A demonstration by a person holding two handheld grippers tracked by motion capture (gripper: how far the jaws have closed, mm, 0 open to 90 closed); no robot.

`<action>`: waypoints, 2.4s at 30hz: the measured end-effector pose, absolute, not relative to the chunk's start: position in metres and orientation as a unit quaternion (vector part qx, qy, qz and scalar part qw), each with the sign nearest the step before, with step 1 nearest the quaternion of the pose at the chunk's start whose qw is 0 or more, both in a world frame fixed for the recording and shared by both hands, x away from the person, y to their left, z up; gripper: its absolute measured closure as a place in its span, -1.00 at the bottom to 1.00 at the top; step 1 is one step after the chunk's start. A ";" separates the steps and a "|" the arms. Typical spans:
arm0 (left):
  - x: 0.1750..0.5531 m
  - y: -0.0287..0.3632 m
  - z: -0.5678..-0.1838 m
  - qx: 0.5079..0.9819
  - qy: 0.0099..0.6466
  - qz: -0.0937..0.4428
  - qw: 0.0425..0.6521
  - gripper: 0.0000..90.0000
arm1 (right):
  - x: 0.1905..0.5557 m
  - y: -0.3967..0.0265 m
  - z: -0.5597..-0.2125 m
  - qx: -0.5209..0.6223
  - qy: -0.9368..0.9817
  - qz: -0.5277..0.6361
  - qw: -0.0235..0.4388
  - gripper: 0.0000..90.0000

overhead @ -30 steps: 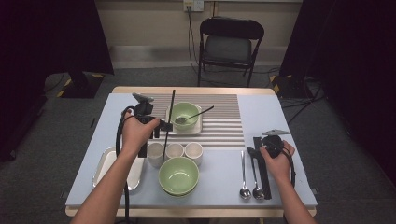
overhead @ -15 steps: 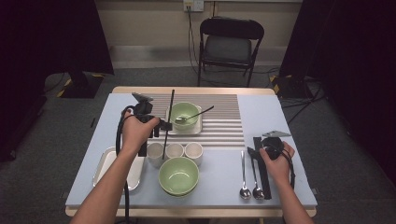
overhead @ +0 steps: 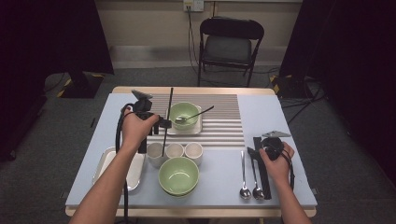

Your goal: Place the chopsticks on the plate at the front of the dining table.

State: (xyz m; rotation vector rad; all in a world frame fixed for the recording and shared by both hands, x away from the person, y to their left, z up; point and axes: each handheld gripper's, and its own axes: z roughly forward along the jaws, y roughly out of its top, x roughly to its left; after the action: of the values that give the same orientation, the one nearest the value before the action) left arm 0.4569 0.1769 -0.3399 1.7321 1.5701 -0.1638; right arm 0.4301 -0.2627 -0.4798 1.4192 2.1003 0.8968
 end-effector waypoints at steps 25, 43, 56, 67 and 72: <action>0.473 0.184 -0.343 0.669 0.630 -0.057 0.391 0.92 | 0.429 -0.262 -0.480 0.513 0.761 0.325 0.226 -0.76; 0.481 0.183 -0.340 0.672 0.630 -0.051 0.386 0.92 | 0.429 -0.262 -0.480 0.515 0.761 0.325 0.225 -0.76; 0.488 0.182 -0.343 0.670 0.632 -0.058 0.384 0.92 | 0.429 -0.262 -0.480 0.514 0.761 0.324 0.226 -0.76; 0.494 0.183 -0.340 0.664 0.635 -0.056 0.391 0.92 | 0.429 -0.262 -0.480 0.514 0.761 0.324 0.227 -0.76; 0.497 0.183 -0.340 0.664 0.636 -0.055 0.388 0.92 | 0.429 -0.262 -0.480 0.515 0.761 0.324 0.226 -0.76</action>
State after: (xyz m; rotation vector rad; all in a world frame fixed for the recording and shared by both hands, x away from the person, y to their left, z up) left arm 0.4969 0.1835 -0.3397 1.6893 1.6184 -0.1403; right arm 0.4294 -0.2620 -0.4800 1.4183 2.0971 0.8938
